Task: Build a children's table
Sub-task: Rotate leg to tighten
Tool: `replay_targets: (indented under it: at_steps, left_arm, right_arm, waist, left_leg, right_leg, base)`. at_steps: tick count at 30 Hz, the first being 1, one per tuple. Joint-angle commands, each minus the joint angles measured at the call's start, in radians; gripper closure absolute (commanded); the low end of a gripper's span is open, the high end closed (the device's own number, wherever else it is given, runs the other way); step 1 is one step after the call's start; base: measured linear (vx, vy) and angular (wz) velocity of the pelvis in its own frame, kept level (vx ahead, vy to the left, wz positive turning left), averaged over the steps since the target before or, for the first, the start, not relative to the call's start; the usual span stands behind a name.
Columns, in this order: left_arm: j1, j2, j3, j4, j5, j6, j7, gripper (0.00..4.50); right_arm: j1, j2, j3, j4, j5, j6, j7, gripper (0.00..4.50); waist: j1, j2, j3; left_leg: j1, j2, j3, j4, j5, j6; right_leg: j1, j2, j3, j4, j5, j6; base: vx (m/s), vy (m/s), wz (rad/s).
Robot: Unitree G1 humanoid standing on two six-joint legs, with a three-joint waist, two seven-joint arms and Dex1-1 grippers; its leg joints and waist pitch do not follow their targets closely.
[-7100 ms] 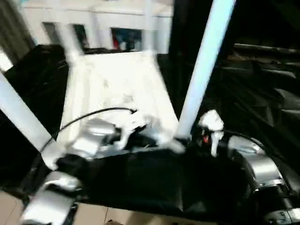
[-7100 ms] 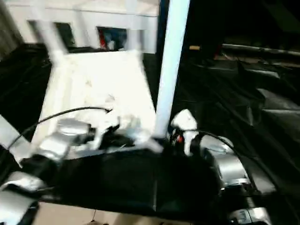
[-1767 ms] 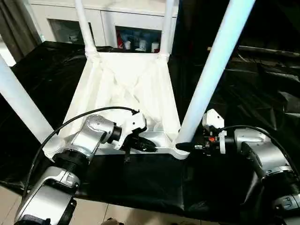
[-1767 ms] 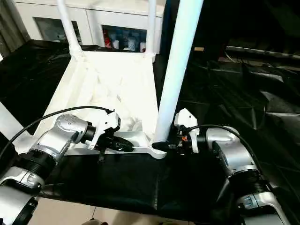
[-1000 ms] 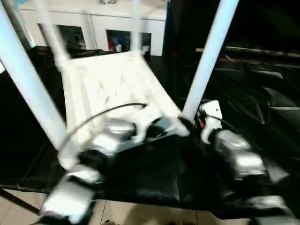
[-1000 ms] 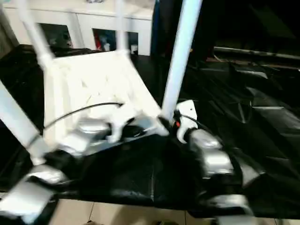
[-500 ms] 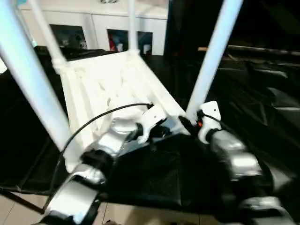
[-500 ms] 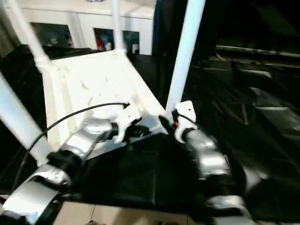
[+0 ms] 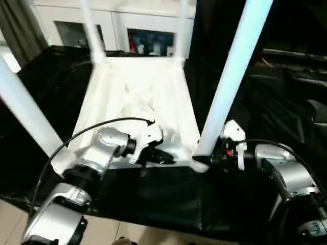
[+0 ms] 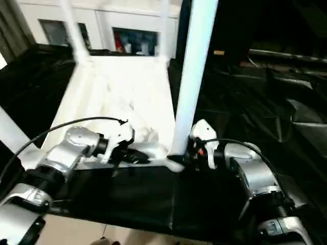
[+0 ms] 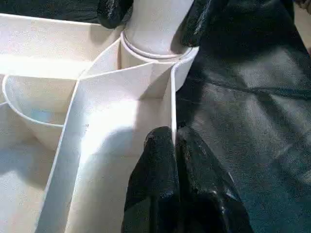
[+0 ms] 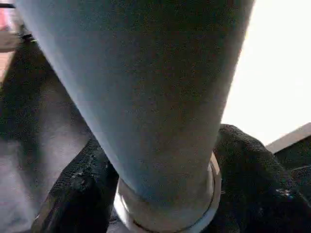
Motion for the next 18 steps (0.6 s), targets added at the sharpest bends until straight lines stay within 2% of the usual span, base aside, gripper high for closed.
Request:
replay_targets:
  at_steps: [1,3,5,7,10,18]
  left_arm:
    - [0.015,0.000,-0.042,-0.020,0.007,0.012,-0.065,4.50]
    - [0.015,0.001,-0.040,-0.021,0.007,0.014,-0.067,4.50]
    - [0.016,0.003,-0.040,-0.025,0.004,0.018,-0.068,4.50]
    - [0.016,0.006,-0.042,-0.028,0.001,0.020,-0.070,4.50]
    - [0.017,0.007,-0.043,-0.030,-0.001,0.021,-0.071,4.50]
    - [0.005,-0.013,-0.027,-0.007,0.008,0.008,-0.011,4.50]
  right_arm:
    - [-0.015,-0.017,-0.002,-0.027,0.023,0.015,0.026,1.48]
    - [-0.015,-0.020,0.003,-0.033,0.027,0.020,0.038,1.74]
    - [-0.013,-0.024,0.010,-0.041,0.029,0.026,0.052,1.74]
    - [-0.012,-0.028,0.016,-0.043,0.028,0.026,0.064,2.05]
    - [-0.012,-0.029,0.015,-0.042,0.027,0.028,0.072,2.25]
    - [0.006,-0.002,-0.001,-0.053,0.040,0.047,0.032,2.44]
  waist:
    - [0.001,-0.005,-0.054]
    - [0.001,-0.006,-0.055]
    - [0.003,-0.007,-0.057]
    - [0.004,-0.007,-0.057]
    - [0.005,-0.007,-0.056]
    - [0.005,-0.008,-0.056]
  left_leg:
    - [0.016,0.046,-0.012,-0.067,-0.227,0.053]
    - [0.014,0.044,-0.012,-0.065,-0.207,0.061]
    - [0.014,0.044,-0.011,-0.063,-0.192,0.066]
    - [0.014,0.044,-0.012,-0.063,-0.185,0.068]
    - [0.014,0.044,-0.012,-0.064,-0.195,0.063]
    - [0.014,0.043,-0.012,-0.063,-0.193,0.060]
  right_leg:
    - [0.047,-0.050,0.037,-0.050,-0.167,-0.258]
    - [0.048,-0.050,0.037,-0.049,-0.146,-0.262]
    - [0.048,-0.051,0.036,-0.047,-0.135,-0.264]
    - [0.049,-0.051,0.036,-0.046,-0.133,-0.262]
    - [0.048,-0.051,0.036,-0.049,-0.158,-0.257]
    - [0.048,-0.051,0.036,-0.050,-0.161,-0.253]
  base:
    - [0.000,0.000,0.00]
    - [0.000,0.000,0.00]
    - [0.000,0.000,0.00]
    - [0.000,0.000,0.00]
    - [0.000,0.000,0.00]
    - [0.000,0.000,0.00]
